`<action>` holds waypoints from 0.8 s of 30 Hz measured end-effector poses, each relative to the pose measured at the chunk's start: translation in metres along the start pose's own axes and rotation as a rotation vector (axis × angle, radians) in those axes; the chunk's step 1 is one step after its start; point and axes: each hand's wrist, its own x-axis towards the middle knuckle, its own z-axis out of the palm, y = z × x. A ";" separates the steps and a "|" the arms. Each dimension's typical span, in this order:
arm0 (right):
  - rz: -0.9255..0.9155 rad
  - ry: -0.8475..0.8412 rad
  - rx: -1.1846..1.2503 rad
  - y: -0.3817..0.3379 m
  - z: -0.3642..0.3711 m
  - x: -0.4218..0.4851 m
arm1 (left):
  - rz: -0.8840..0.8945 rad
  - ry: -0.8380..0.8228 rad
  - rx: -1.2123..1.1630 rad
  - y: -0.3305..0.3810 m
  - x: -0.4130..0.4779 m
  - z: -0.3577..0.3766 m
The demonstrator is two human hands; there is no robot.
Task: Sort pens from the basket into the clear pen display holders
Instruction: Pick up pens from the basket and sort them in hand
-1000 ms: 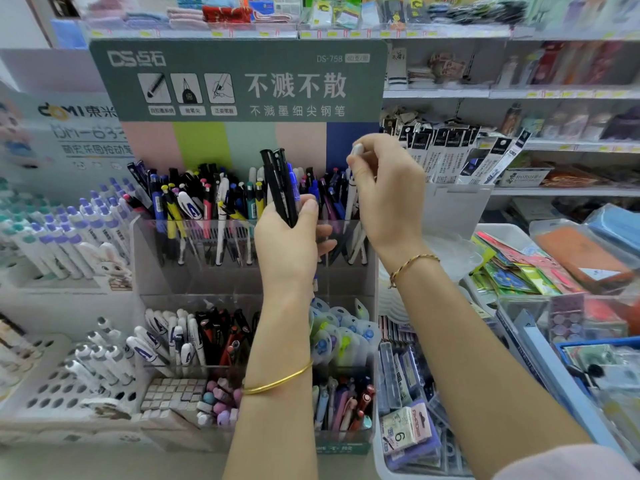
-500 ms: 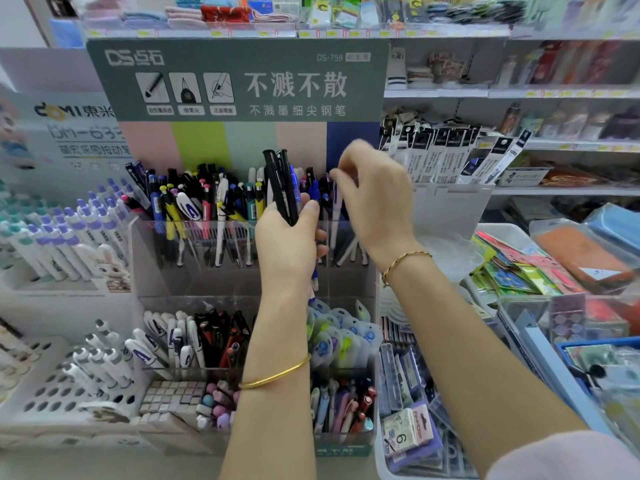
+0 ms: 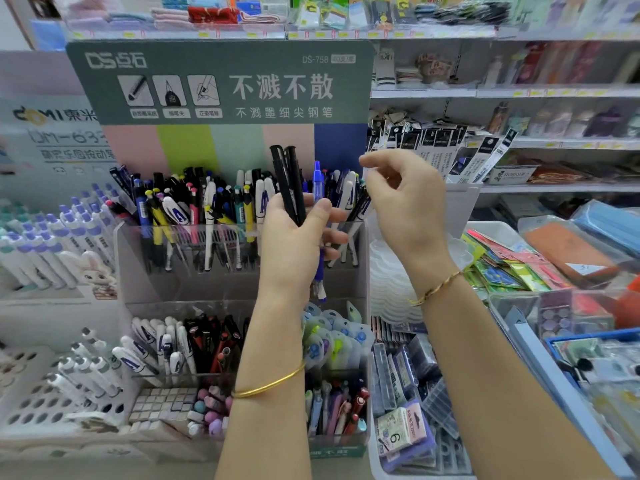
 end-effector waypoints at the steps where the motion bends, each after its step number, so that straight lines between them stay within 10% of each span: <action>1: 0.057 -0.065 0.074 -0.003 -0.002 -0.001 | -0.002 -0.026 -0.008 0.000 -0.001 0.001; 6: 0.242 -0.295 0.337 -0.009 -0.006 -0.006 | -0.025 -0.129 0.013 0.000 -0.005 0.002; 17: -0.057 0.307 0.328 -0.009 0.006 0.004 | -0.072 0.166 0.145 -0.008 0.000 -0.013; 24: -0.172 0.185 0.046 -0.004 0.025 0.004 | -0.098 0.136 0.159 -0.013 0.000 -0.013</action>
